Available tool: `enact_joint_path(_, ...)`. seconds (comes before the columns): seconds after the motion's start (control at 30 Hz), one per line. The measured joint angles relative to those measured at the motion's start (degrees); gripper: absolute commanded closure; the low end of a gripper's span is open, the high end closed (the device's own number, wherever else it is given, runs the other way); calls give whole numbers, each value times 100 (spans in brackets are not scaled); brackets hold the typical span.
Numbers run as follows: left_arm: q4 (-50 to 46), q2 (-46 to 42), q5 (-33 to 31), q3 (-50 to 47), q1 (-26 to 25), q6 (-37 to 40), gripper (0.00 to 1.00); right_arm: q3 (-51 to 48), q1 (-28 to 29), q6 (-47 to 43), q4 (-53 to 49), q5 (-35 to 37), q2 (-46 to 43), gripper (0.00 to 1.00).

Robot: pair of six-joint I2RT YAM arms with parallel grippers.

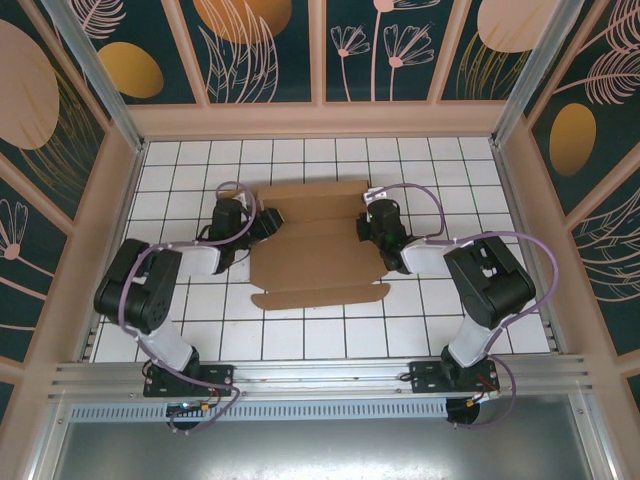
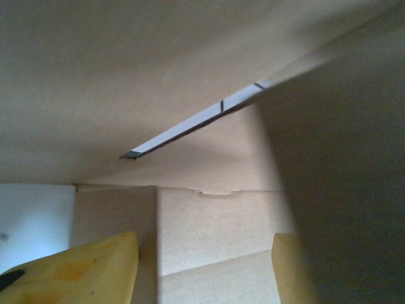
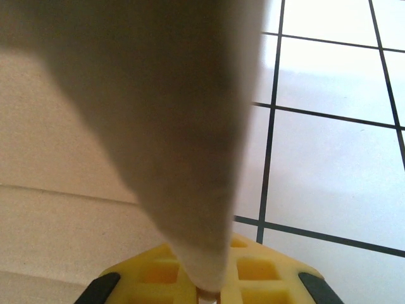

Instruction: Fold the paper box

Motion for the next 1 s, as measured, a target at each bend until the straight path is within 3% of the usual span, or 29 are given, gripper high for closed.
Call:
enact_joint_path(0.4, -2022, -2389, -807, -66, 92, 494, 46, 203, -192, -11, -354, -20, 0, 94)
enact_joint_path(0.53, -2594, -3077, -1294, -9, 208, 710, 39, 203, -208, -48, -354, -48, 0, 94)
enact_joint_path(0.67, -2916, -2979, -1784, 212, 645, 1161, 28, 203, -219, -55, -352, -85, 0, 94)
enact_joint_path(1.0, -2216, -2194, -1517, 205, 695, 2997, 27, 203, -256, -55, -330, -201, 0, 94)
